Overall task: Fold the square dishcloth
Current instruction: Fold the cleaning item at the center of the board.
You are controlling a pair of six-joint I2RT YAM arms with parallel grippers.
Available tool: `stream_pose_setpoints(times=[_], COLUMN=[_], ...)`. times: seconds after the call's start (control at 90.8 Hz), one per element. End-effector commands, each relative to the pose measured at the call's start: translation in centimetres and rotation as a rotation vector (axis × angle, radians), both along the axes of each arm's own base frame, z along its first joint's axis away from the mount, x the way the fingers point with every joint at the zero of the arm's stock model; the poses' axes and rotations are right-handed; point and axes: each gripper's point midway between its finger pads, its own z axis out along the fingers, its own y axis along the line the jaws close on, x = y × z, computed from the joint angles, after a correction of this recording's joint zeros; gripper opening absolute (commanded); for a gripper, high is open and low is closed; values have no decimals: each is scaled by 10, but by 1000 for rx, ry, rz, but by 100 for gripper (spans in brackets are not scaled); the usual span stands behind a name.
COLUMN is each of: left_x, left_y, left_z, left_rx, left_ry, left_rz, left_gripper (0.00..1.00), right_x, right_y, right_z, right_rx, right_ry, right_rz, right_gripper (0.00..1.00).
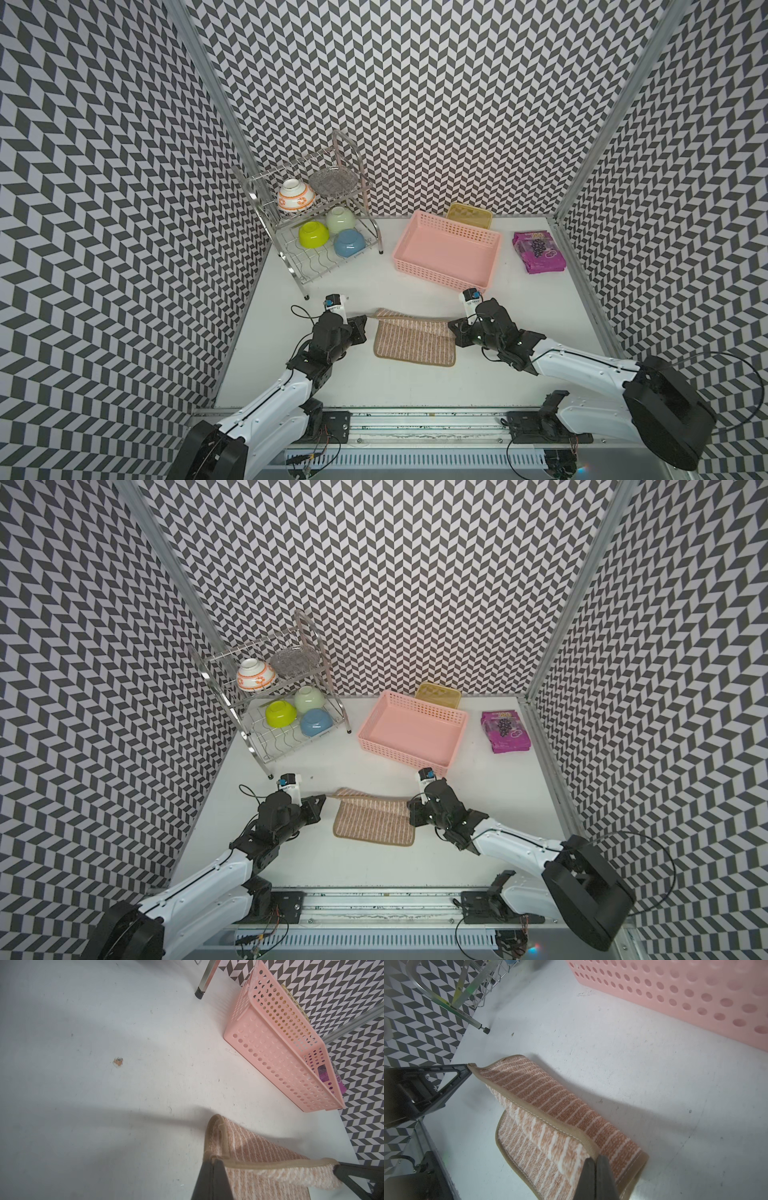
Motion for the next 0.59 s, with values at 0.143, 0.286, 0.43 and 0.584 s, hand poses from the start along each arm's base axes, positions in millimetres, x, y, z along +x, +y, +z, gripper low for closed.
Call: stream_pose_setpoints(times=[0.143,0.286,0.43,0.584], left_x=[-21,-26,-31,-40], left_y=[-8,-13,-21,-29], left_z=[-5,1,2,-5], left_rx=[-72,-94,-92,-62], left_ry=[30,26,33,74], left_rz=[-57,-78,-101,-122], left_gripper=[0,0,0,0], right_x=[-4,-9,-16,-25], right_y=[5,6,4,-2], right_z=[12,18,19,14], right_rx=[69,99,107,93], right_ry=[-20,-30,-22,-3], right_rz=[7,25,39,41], right_gripper=[0,0,0,0])
